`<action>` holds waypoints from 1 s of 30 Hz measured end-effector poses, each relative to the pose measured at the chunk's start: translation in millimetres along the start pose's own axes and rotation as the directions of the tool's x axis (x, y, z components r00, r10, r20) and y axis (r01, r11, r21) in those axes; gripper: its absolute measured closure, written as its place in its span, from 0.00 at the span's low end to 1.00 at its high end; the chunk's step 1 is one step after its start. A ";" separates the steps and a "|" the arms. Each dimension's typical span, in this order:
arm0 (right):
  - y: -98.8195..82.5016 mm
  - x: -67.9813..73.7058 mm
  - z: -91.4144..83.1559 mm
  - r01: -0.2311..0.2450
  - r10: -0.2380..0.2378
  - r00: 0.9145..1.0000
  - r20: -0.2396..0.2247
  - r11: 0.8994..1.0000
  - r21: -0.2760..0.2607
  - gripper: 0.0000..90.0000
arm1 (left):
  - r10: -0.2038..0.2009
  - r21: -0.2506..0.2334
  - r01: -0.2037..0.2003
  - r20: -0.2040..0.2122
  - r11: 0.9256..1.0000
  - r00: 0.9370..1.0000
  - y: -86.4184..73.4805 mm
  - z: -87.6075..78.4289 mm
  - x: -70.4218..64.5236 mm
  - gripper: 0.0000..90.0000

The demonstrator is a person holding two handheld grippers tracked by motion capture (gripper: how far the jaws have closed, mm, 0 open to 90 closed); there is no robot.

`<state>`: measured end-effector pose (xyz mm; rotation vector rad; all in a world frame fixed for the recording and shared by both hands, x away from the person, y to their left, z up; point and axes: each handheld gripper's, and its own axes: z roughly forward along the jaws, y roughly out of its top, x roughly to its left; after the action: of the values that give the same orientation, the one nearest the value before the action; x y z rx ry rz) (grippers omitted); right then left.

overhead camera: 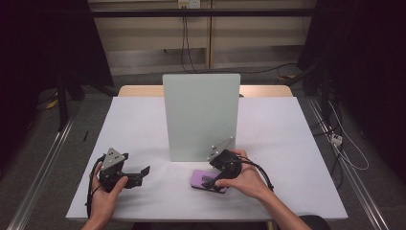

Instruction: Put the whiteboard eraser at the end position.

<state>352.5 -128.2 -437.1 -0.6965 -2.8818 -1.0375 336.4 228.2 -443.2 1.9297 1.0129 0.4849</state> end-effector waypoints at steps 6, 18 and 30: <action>-0.9 -1.8 -8.6 -0.016 0.018 0.999 0.038 0.999 -0.045 0.09 | 0.000 0.000 0.000 0.000 1.000 1.000 0.2 0.3 -0.2 0.05; -8.8 -4.4 -23.1 -0.084 0.100 0.989 0.109 0.987 -0.137 0.09 | -0.005 0.002 0.005 -0.003 1.000 1.000 0.2 0.5 -0.8 0.05; -26.9 -8.5 -35.9 -0.151 0.202 0.955 0.215 0.962 -0.229 0.09 | -0.002 0.000 0.002 0.003 1.000 1.000 0.3 -0.4 -2.1 0.05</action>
<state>343.9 -171.8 -426.6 -1.1435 -2.8513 -1.3306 335.0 226.7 -442.6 1.9282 1.0133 0.4808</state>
